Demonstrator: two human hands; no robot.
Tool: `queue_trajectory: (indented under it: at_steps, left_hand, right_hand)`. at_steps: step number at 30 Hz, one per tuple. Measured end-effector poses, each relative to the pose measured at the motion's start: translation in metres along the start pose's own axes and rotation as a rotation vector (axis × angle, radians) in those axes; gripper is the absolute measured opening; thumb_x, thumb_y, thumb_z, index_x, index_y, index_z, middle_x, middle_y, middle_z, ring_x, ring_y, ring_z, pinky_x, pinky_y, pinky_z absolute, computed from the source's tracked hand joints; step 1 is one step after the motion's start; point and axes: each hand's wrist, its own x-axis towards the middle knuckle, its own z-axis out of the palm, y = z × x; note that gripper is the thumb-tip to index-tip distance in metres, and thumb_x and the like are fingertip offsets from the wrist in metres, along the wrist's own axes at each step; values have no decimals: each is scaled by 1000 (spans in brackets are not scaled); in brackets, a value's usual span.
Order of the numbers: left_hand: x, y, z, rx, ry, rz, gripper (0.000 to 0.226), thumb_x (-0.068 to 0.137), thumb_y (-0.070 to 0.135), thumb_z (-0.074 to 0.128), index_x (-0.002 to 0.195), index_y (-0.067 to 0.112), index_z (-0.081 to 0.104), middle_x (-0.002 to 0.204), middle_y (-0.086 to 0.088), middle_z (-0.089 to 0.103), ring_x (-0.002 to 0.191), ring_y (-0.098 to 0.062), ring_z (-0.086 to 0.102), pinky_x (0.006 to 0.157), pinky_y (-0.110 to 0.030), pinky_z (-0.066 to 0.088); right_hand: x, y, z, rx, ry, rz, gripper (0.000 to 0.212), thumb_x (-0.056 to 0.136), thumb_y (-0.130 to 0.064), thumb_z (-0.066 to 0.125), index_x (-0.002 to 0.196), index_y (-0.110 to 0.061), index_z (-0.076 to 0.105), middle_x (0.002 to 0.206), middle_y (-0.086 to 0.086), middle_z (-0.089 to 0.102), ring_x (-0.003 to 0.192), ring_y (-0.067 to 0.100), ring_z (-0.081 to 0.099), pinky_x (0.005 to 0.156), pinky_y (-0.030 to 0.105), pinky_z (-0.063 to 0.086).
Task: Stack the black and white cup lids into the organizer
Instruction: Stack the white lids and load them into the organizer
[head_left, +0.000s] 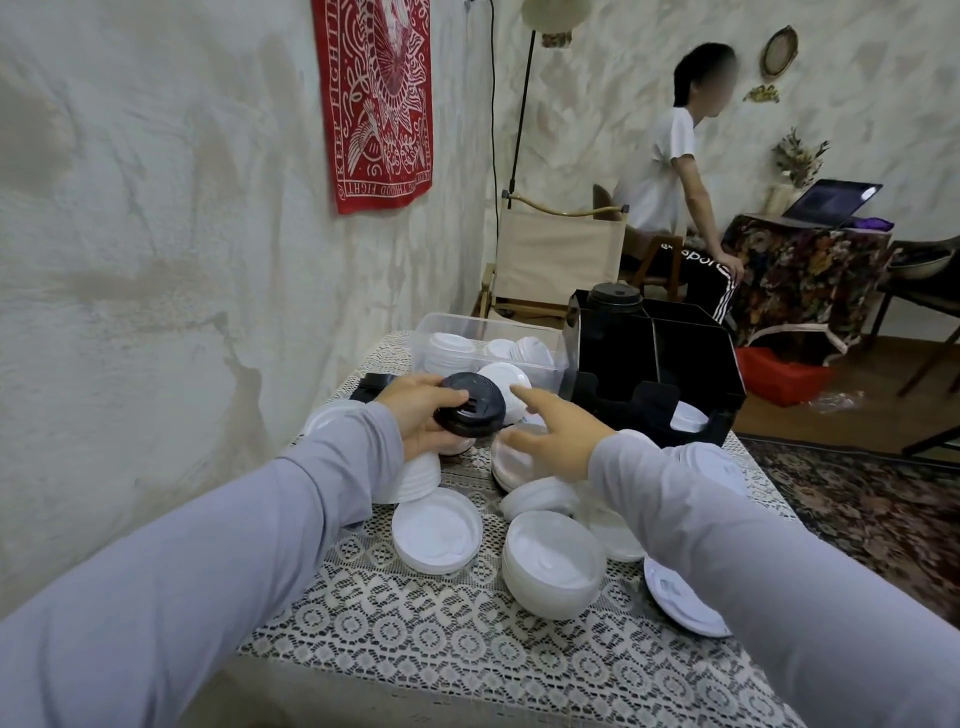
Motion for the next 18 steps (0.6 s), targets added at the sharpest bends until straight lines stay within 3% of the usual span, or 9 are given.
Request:
queue_trajectory:
  at_steps: [4, 7, 9, 13, 15, 18]
  left_hand:
    - [6, 4, -8, -82, 90, 52, 38, 89, -3, 57, 124, 7, 48, 108, -15, 61, 81, -22, 63, 56, -35, 53]
    - [8, 7, -9, -71, 95, 56, 32, 91, -2, 53, 124, 2, 51, 96, -12, 63, 76, -20, 63, 51, -30, 54]
    - [9, 7, -9, -69, 105, 64, 31, 92, -2, 52, 123, 1, 52, 101, -14, 63, 78, -22, 63, 52, -31, 54]
    - [13, 7, -10, -69, 143, 71, 28, 92, -3, 51, 120, 0, 53, 111, -19, 60, 95, -30, 61, 68, -40, 51]
    - [16, 7, -12, -78, 144, 79, 25, 93, -4, 50, 117, 1, 54, 111, -19, 60, 98, -31, 60, 75, -43, 51]
    - [21, 8, -16, -81, 147, 82, 22, 93, -4, 50, 113, 2, 55, 111, -20, 61, 102, -33, 61, 80, -45, 51]
  right_hand:
    - [-5, 16, -4, -167, -62, 51, 44, 88, -37, 61, 130, -27, 55, 136, -2, 53, 123, 17, 50, 103, 29, 38]
    - [-5, 23, -2, -178, -74, 56, 34, 86, -38, 62, 119, -29, 62, 129, -4, 58, 116, 16, 53, 99, 30, 42]
    - [-1, 22, -4, -146, -39, 43, 33, 88, -38, 61, 119, -27, 63, 125, -2, 61, 111, 15, 56, 97, 28, 43]
    - [29, 11, -15, -177, 114, 12, 49, 89, -33, 59, 137, -25, 47, 139, 2, 48, 124, 20, 48, 101, 29, 37]
    - [49, 6, -16, -322, 121, -39, 64, 88, -33, 60, 145, -28, 31, 151, -1, 31, 134, 22, 35, 107, 37, 36]
    - [73, 0, -12, -496, 87, -46, 85, 81, -40, 67, 148, -34, 15, 155, -5, 16, 140, 24, 22, 103, 45, 39]
